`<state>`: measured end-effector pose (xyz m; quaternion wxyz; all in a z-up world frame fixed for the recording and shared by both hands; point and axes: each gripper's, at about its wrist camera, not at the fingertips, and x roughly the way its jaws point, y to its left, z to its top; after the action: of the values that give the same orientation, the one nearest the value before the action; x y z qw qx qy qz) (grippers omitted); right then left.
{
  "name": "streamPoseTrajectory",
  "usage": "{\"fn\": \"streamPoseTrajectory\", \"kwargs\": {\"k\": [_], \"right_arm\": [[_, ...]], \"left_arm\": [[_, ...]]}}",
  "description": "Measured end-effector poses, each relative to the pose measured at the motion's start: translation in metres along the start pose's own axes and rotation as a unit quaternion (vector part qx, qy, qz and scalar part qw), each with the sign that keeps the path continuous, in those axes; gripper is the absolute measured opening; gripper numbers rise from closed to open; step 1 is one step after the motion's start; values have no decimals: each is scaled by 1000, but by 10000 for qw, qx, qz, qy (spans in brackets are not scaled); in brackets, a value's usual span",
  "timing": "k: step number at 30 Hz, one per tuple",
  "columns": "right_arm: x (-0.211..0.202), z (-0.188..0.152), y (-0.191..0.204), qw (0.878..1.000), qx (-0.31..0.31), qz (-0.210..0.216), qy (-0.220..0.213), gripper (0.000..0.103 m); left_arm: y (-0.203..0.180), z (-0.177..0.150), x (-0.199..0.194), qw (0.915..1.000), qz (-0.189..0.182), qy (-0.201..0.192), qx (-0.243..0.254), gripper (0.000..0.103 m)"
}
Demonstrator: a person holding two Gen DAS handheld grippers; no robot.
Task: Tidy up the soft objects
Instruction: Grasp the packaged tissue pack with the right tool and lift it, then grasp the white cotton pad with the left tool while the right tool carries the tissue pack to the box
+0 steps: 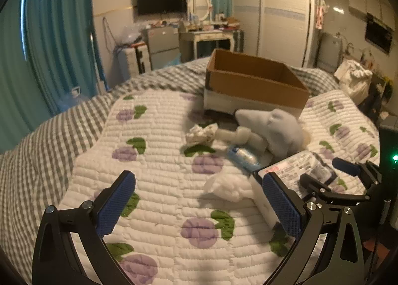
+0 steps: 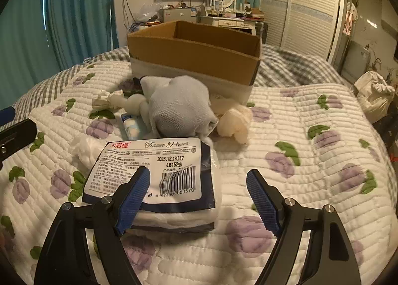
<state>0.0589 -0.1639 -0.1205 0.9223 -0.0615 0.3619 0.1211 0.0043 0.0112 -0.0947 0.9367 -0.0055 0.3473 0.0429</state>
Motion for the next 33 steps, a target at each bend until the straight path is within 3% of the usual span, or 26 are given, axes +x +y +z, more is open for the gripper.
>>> {"fn": "streamPoseTrajectory", "kwargs": {"k": [4,7,8,11,14,20,22,27,31,32,33], "right_arm": [[17,-7,-2,9982,263,397,353,79],[17,-7,0,9981,252,444,333,77],[14,-6,1,9976,211,596,281,59],[1,-6,6,9984,86,560,88,42],[-18,2,-12,9948,407,925,-88,29],[-53,23,-39,9929,501,827,-690,25],[-60,27,-49,9911,589,871,-813,25],[-66,34,-65,9905,603,696,-1019,25],[-54,33,-72,9903,698,798,-893,25],[-53,29,-74,9906,680,803,-872,25],[-52,29,-74,9908,673,814,-850,25]], "left_arm": [[-2,-2,6,9999,101,38,68,103],[-4,-3,11,9999,42,103,100,103],[-5,-4,13,9999,25,125,101,103],[-5,-5,17,9998,55,181,78,103],[-6,-6,20,9997,39,222,83,103],[-15,-12,40,9985,-173,508,97,102],[-20,-15,50,9976,-184,658,119,91],[-29,-15,77,9956,-165,916,125,88],[-39,-16,93,9938,-168,1033,369,71],[-42,-18,98,9926,-178,1121,426,60],[-43,-19,100,9919,-176,1171,459,56]]}}
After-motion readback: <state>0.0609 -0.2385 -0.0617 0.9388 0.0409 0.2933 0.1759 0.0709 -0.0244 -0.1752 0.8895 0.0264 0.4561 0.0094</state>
